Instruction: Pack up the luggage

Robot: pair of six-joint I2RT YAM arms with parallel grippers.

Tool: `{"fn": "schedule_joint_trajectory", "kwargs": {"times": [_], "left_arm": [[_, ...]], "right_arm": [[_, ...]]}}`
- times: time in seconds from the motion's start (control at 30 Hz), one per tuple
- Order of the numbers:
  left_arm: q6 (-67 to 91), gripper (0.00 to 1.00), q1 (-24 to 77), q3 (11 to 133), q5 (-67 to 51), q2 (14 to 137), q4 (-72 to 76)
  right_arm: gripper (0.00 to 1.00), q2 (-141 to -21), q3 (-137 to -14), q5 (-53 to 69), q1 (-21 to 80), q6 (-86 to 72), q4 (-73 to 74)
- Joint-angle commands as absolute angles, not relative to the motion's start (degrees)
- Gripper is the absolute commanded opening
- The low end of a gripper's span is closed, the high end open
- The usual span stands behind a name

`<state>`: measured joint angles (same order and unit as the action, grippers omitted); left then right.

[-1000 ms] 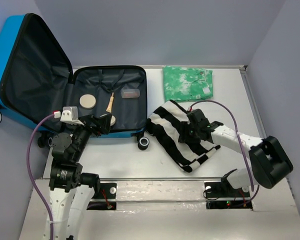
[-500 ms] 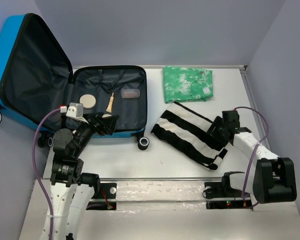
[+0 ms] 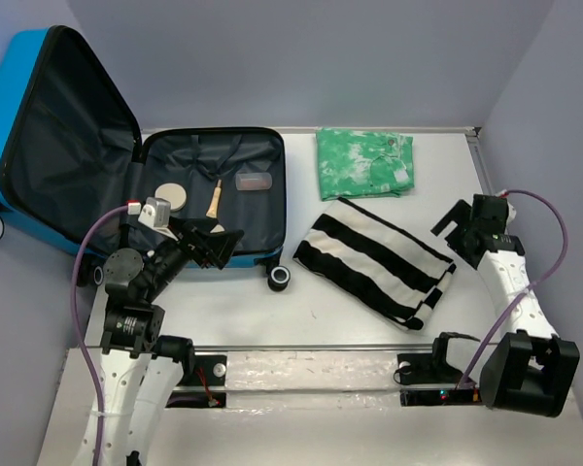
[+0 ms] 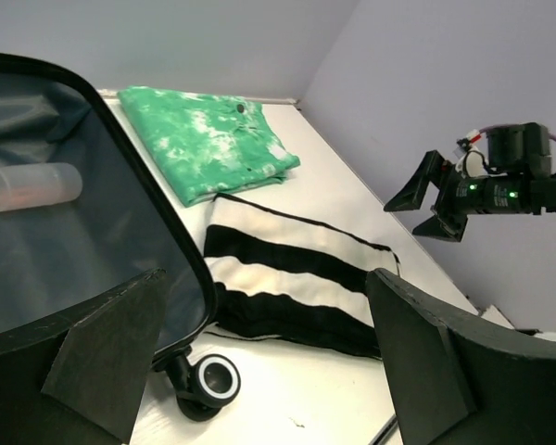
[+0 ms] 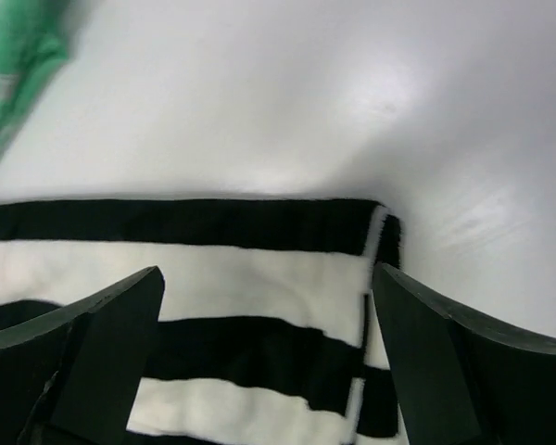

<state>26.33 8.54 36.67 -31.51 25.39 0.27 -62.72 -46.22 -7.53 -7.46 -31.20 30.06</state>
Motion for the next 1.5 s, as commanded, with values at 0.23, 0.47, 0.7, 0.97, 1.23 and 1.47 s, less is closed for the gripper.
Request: {"fn": "schedule_joint_trajectory", "kwargs": {"times": [0.23,0.47,0.7,0.97,1.23,1.47], "left_arm": [[30.4,0.99,9.7,34.5,-35.8,26.0,7.1],[31.4,0.99,10.9,34.2,-35.9,26.0,8.5],[31.6,0.99,12.0,34.0,-35.2,26.4,8.6],[32.4,0.99,16.0,33.7,-34.1,29.4,9.3],[31.9,0.99,35.8,35.7,-18.3,38.0,9.9],[26.4,0.99,55.7,49.5,3.1,62.8,6.8]], "right_arm": [[1.0,-67.8,-44.6,3.6,-11.6,-38.8,44.8],[1.0,-62.3,-33.9,3.1,-11.6,-45.9,41.4],[0.99,-65.6,-34.0,4.1,-11.6,-45.5,40.3],[0.42,-73.0,-31.4,9.9,-11.6,-42.5,29.9],[0.07,-82.8,-44.5,-6.7,-12.1,-33.4,30.0],[0.07,-95.1,-56.2,-21.7,-14.9,-29.9,32.6]]}}
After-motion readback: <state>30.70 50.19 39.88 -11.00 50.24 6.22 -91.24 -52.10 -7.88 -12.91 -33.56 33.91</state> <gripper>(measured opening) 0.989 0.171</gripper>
